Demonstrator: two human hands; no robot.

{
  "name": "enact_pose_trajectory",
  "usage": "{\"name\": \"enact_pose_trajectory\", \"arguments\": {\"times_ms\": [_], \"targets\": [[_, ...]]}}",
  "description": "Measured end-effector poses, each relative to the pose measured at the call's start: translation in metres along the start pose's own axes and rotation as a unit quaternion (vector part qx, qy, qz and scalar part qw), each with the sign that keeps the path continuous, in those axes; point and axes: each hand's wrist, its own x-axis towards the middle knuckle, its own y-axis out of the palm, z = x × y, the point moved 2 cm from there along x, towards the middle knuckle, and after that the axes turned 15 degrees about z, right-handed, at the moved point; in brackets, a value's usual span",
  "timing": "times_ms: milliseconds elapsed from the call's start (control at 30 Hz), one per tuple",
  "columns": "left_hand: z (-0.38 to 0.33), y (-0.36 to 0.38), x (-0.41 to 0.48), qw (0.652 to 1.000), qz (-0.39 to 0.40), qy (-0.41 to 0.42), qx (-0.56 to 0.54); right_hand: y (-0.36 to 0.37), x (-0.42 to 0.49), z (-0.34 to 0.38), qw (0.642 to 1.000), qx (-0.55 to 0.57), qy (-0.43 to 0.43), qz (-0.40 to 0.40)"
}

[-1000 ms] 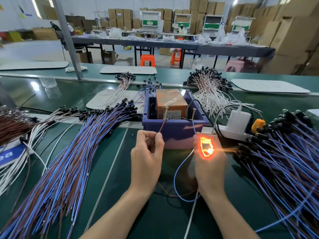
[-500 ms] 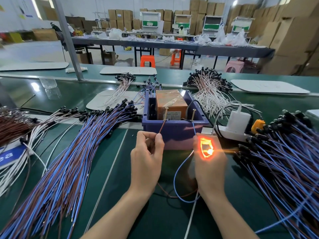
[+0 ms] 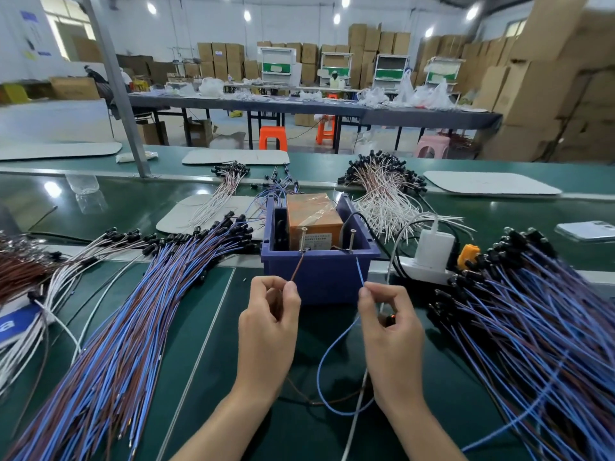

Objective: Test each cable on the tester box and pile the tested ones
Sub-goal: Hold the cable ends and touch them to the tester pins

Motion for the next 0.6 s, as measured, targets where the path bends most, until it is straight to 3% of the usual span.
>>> {"name": "enact_pose_trajectory", "arguments": {"times_ms": [133, 233, 333, 400, 467, 600], "targets": [[-0.007, -0.009, -0.01, 0.996, -0.035, -0.016, 0.076, -0.009, -0.004, 0.013, 0.999, 0.043, 0.017, -0.018], [-0.033, -0.013, -0.023, 0.975, -0.048, 0.108, 0.189, -0.017, -0.002, 0.033, 0.994, 0.096, 0.011, -0.051], [-0.071, 0.009, -0.041, 0.916, 0.084, 0.295, 0.257, -0.029, 0.004, 0.054, 0.984, 0.159, 0.023, -0.078], [-0.092, 0.029, -0.05, 0.864, 0.147, 0.366, 0.314, -0.041, 0.008, 0.069, 0.964, 0.247, 0.06, -0.081], [-0.109, 0.04, -0.051, 0.848, 0.162, 0.364, 0.348, -0.057, 0.012, 0.082, 0.932, 0.34, 0.087, -0.091], [-0.136, 0.053, -0.053, 0.856, 0.227, 0.342, 0.314, -0.093, 0.012, 0.099, 0.895, 0.418, 0.092, -0.127]]}}
